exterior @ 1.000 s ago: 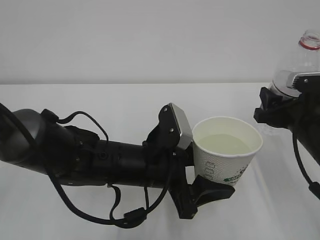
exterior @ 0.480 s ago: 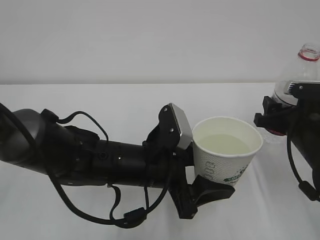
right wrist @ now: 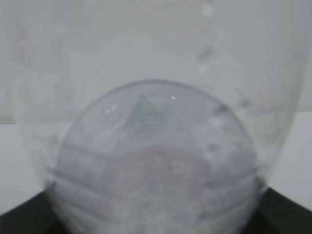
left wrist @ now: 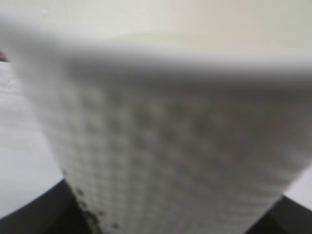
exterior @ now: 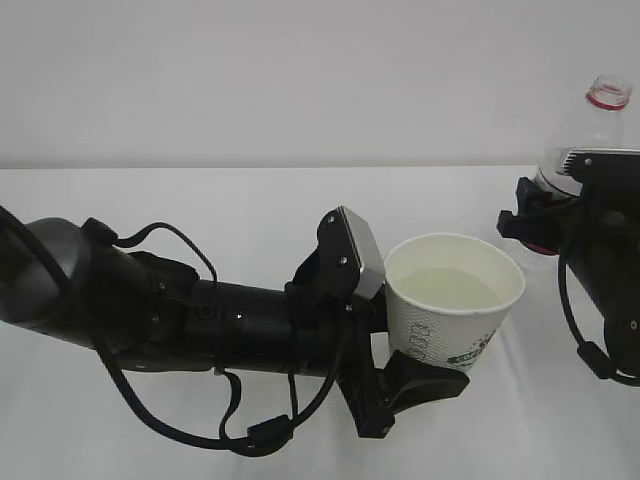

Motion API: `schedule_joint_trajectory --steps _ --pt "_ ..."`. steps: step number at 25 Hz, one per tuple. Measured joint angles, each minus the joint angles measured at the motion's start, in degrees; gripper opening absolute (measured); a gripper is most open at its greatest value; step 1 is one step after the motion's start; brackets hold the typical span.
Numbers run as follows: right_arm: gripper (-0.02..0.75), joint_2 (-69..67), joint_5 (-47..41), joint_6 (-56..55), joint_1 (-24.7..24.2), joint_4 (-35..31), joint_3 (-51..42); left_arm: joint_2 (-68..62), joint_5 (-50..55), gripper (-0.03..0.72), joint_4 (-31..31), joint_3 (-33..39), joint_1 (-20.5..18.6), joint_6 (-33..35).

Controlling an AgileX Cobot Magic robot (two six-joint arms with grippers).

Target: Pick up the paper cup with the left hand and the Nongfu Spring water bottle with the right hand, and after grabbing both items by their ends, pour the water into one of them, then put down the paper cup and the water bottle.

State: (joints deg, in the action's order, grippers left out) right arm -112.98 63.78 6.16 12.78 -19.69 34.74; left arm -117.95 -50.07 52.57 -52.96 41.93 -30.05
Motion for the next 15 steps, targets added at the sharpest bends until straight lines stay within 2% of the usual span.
schedule_joint_trajectory --steps 15 --pt "0.494 -2.15 0.11 0.0 0.0 0.0 0.35 0.0 0.0 0.512 0.0 0.0 0.0 0.0"
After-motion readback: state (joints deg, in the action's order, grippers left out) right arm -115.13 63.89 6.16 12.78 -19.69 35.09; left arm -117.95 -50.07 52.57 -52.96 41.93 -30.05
